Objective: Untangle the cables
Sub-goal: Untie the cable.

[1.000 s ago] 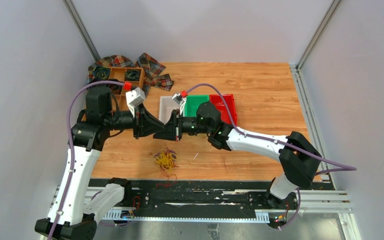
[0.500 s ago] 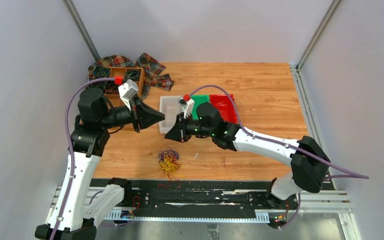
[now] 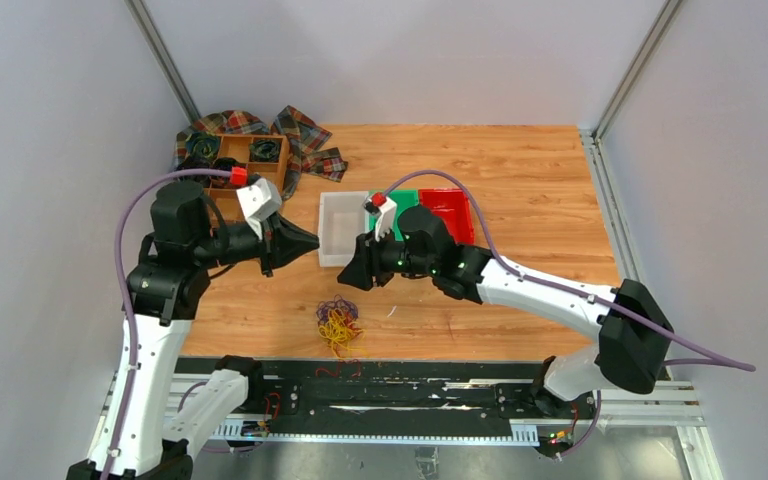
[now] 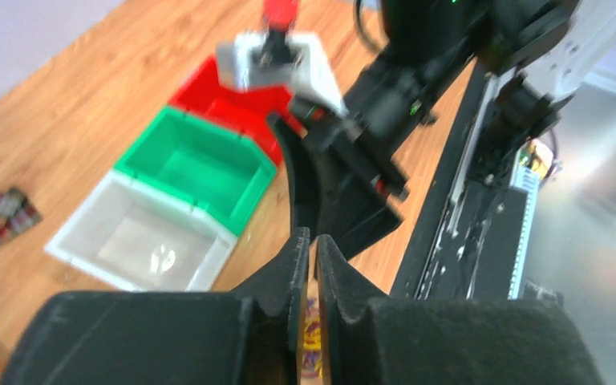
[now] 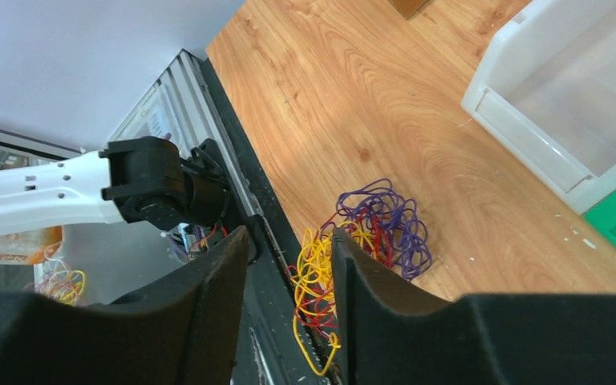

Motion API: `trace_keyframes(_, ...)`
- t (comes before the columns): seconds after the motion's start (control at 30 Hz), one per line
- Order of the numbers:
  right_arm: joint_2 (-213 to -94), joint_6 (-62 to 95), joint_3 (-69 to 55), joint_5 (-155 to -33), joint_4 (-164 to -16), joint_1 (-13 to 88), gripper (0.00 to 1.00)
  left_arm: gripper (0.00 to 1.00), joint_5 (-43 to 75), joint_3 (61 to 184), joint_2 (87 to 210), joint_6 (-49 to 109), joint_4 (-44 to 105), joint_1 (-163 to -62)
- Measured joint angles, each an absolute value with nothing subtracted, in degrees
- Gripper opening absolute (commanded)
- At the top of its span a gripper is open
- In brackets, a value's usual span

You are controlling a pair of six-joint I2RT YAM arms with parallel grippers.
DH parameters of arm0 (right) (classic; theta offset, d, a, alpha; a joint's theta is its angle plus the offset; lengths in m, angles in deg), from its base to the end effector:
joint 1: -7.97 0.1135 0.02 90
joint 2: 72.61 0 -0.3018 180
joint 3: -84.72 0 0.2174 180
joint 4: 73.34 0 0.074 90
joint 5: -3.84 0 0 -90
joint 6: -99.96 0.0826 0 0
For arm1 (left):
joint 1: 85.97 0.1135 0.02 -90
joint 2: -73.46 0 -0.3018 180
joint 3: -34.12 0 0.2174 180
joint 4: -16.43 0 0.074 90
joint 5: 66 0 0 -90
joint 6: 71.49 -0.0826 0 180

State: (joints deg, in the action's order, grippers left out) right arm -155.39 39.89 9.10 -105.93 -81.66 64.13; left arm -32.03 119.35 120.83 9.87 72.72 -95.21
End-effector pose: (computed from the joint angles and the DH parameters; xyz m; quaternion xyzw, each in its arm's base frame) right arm 0.1684 0.3013 0.3453 -0.2791 0.7400 0.5070 0.3426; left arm 0.0889 -0.0839 0.4310 0.3826 0.6648 -0.3837 0.5142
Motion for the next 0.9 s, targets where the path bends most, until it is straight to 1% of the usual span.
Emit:
trace_keyframes(0.07,-154.98,39.35,9.19,-105.18,-82.79,64.46,0.52,0.32,-29.83,117.69,121.01,4.38,76.5,-95.21)
trace_keyframes(0.13,-154.89,38.78,9.19,-104.0,-84.24,65.57,0.5,0.43,-27.82,114.32,121.38,-0.66,80.02,-95.21)
trace_keyframes(0.23,-155.54,38.34,9.19,-102.52,-87.05,68.59,0.46,0.51,-25.67,108.49,122.69,-6.11,83.78,-95.21)
trace_keyframes(0.33,-157.73,38.25,9.17,-102.45,-88.39,70.14,0.34,0.55,-24.65,104.66,125.6,-9.98,85.79,-95.21)
trace_keyframes(0.4,-159.94,38.03,8.95,-102.28,-90.31,70.14,0.3,0.56,-24.41,103.15,127.83,-12.25,86.77,-95.25)
trace_keyframes(0.5,-161.47,37.93,8.88,-101.01,-94.05,69.79,0.29,0.57,-24.32,103.09,132.02,-14.78,87.3,-96.23)
trace_keyframes(0.63,-157.71,38.54,12.23,-100.79,-95.34,67.93,0.27,0.55,-22.4,103.18,138.03,-19.2,87.23,-101.41)
trace_keyframes(0.77,-151.13,39.65,17.43,-100.55,-96.61,65.42,0.27,0.5,-18.46,103.15,142.34,-24.62,87.28,-107.67)
trace_keyframes(0.9,-148.27,40.44,19.77,-100.49,-97.79,64.02,0.27,0.43,-15.2,103.15,145.4,-29.6,87.34,-110.81)
